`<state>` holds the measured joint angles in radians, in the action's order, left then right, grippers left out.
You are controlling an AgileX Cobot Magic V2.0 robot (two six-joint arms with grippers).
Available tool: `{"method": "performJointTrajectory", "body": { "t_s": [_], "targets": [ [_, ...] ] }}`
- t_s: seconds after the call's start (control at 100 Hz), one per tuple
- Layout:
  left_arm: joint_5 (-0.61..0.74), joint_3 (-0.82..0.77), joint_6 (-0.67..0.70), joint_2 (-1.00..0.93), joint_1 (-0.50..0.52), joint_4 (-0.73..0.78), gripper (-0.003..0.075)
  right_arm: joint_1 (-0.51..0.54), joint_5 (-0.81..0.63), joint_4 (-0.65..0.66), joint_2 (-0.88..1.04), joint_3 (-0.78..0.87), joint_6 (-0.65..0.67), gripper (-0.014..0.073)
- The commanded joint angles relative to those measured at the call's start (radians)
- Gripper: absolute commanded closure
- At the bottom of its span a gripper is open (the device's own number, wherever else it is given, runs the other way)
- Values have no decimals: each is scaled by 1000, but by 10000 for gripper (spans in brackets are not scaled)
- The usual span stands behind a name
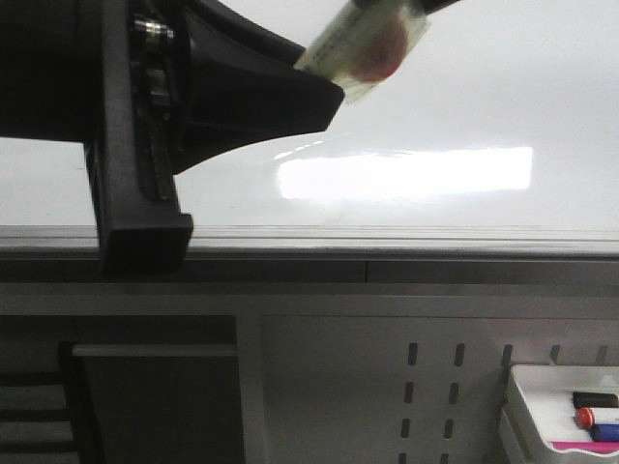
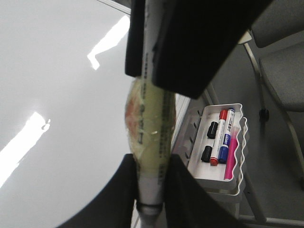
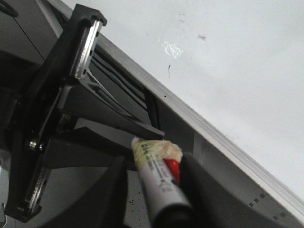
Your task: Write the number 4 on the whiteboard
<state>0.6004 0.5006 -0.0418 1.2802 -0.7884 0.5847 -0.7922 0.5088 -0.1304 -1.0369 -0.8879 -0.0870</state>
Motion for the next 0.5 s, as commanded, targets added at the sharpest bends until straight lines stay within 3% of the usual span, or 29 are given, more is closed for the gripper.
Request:
{"method": "performJointTrajectory", "body": {
  "t_s": [0.0, 0.05, 0.16, 0.23, 0.38, 0.44, 0.49],
  "targets": [
    [89, 22, 3, -29, -7, -14, 741, -3, -78, -8, 10, -38, -9, 575],
    [89, 22, 3, -29, -7, -14, 740, -3, -76, -8, 10, -38, -9, 664],
    [89, 22, 3, -29, -7, -9, 708, -3, -81, -8, 10, -38, -9, 658],
    [78, 22, 3, -29, -1, -10, 606, -3, -81, -8, 10, -42, -9, 658],
    [29, 20, 42, -42, 32, -113, 260, 2, -82, 38, -4, -69, -10, 658],
    [10, 19, 52, -62, 46, -192, 194, 27, -88, 41, -26, -97, -10, 658],
    [-19, 19, 56, -84, 47, -233, 191, 46, -88, 47, -45, -126, -10, 658]
  ]
}}
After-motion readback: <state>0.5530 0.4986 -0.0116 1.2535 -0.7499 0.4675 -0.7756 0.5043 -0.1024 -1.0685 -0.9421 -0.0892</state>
